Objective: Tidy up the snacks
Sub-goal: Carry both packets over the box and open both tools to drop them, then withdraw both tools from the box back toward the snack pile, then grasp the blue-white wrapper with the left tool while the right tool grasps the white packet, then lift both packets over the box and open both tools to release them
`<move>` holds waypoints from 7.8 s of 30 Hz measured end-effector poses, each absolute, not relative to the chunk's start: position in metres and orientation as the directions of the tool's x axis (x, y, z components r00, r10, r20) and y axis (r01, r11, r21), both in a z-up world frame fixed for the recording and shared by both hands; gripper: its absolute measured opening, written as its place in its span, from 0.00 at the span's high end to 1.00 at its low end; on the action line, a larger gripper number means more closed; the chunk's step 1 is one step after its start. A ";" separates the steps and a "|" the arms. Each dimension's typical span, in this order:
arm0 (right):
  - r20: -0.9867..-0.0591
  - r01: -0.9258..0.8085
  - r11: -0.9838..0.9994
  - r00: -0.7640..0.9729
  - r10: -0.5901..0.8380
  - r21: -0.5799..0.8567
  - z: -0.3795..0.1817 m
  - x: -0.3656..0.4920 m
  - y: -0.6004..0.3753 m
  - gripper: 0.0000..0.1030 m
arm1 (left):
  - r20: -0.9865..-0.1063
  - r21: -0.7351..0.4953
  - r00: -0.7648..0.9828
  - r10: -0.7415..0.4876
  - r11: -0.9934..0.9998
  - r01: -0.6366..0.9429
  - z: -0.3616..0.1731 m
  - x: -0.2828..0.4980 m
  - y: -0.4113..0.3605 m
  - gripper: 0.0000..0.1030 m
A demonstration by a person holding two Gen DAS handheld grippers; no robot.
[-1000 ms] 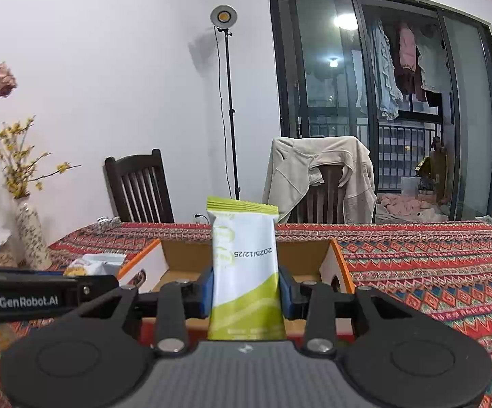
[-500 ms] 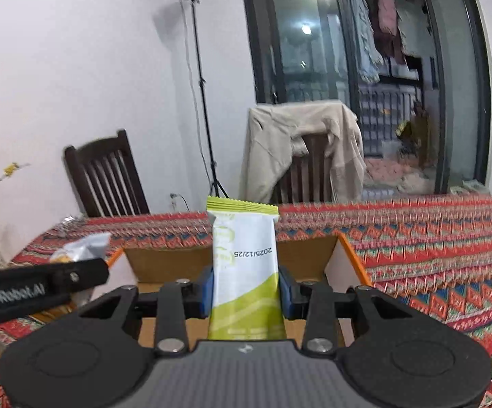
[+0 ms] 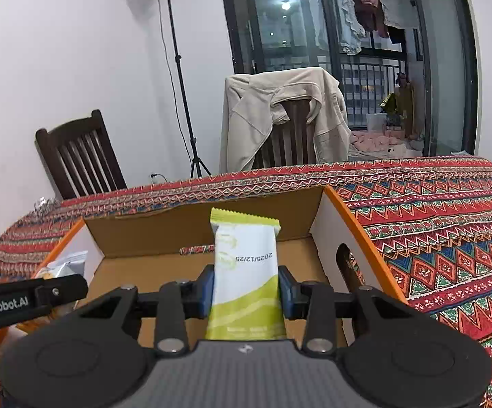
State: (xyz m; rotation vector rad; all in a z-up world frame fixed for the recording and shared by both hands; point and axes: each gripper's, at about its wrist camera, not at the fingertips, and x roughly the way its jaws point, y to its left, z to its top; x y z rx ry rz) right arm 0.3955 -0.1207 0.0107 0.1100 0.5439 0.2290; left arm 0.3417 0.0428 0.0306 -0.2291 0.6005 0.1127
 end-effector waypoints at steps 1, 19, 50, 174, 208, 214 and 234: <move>-0.503 -0.189 0.968 0.828 0.247 0.164 0.010 0.395 -0.120 0.61 | -0.574 -0.183 0.818 0.037 0.968 -0.173 0.030 0.341 0.043 0.58; -0.492 -0.161 0.959 0.832 0.258 0.231 0.016 0.388 -0.134 0.00 | -0.485 -0.208 0.867 0.119 0.947 -0.246 0.052 0.319 0.052 0.00; -0.418 -0.263 0.950 0.854 0.310 0.167 0.050 0.268 -0.160 0.00 | -0.372 -0.143 0.922 0.106 0.975 -0.169 0.094 0.195 0.028 0.00; -0.383 -0.325 0.941 0.860 0.336 0.096 0.028 0.239 -0.185 0.60 | -0.422 -0.146 0.903 0.075 0.978 -0.149 0.063 0.189 0.044 0.38; -0.312 -0.253 0.956 0.905 0.289 0.149 0.057 0.374 -0.163 0.60 | -0.389 -0.172 0.909 0.146 0.959 -0.227 0.071 0.328 0.044 0.38; -0.382 -0.263 0.955 0.875 0.297 0.139 0.029 0.391 -0.158 0.60 | -0.437 -0.107 0.887 0.151 0.970 -0.217 0.041 0.347 0.039 0.38; -0.449 -0.270 0.954 0.842 0.301 0.133 0.009 0.398 -0.153 0.59 | -0.487 -0.097 0.863 0.132 0.974 -0.204 0.022 0.353 0.038 0.38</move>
